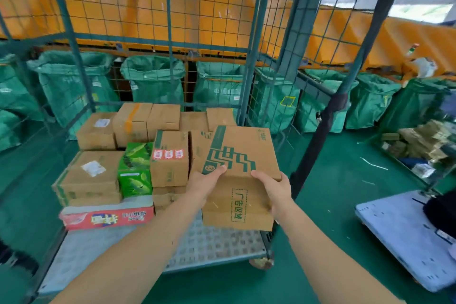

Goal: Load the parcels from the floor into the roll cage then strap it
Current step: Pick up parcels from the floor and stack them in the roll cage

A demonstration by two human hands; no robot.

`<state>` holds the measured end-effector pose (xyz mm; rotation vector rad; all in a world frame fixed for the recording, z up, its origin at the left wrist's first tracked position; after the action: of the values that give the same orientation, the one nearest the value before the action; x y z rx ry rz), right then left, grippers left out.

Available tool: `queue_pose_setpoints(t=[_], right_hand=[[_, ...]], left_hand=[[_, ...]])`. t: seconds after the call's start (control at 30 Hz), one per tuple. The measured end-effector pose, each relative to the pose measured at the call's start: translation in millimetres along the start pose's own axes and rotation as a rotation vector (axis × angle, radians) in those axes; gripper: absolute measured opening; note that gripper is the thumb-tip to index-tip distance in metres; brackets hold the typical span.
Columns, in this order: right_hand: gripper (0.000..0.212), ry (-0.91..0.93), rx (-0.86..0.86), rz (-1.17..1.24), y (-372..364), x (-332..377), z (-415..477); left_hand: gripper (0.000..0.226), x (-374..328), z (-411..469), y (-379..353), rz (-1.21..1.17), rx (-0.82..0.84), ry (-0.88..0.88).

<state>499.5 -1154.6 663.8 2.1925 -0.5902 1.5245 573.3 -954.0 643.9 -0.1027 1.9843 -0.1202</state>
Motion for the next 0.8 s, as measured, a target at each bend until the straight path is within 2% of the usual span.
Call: queue_pose_setpoints(t=[0.07,0.13,0.23,0.37,0.6,0.7,0.8], right_hand=[[0.082,0.009,-0.013,-0.033,-10.2,17.0,36.0],[0.081,0.014,-0.025,-0.073,-18.2,31.4,68.7],[0.080,0.022,-0.030,-0.117,-31.3,48.8,121.1],[0.071,0.011,-0.029,-0.156,-52.7,66.1,199.6],[0.059,-0.023,0.026,-0.317,-94.0,97.7,363.5],[0.062,-0.055,0.060,-0.418,-109.1,107.1,425.9],[0.042,-0.061,0.100,-0.462,-123.5,111.0,476.3]], left_hand=[[0.075,-10.9,36.4,-10.7,0.007,0.011,0.046],[0.083,-19.7,66.2,-23.7,-0.016,0.039,0.080],[0.079,-31.9,113.9,-47.2,-0.096,0.063,0.105],[0.053,-44.3,186.4,-73.1,-0.102,0.052,0.131],[0.054,-52.3,330.9,-125.8,-0.194,-0.023,0.202],[0.055,-45.8,379.9,-145.9,-0.254,-0.047,0.270],[0.062,-39.7,421.4,-158.0,-0.304,-0.101,0.327]])
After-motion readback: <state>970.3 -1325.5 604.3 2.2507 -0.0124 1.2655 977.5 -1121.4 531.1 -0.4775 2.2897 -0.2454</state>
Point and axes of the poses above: each hand's wrist, its own z-axis towards the middle knuckle, its own y-axis out of the back of the hand, x = y × z, the point moved 7 cm from there along z, towards the middle knuckle, and after that the axes turned 8 degrees about -z, right-handed, at the moved point
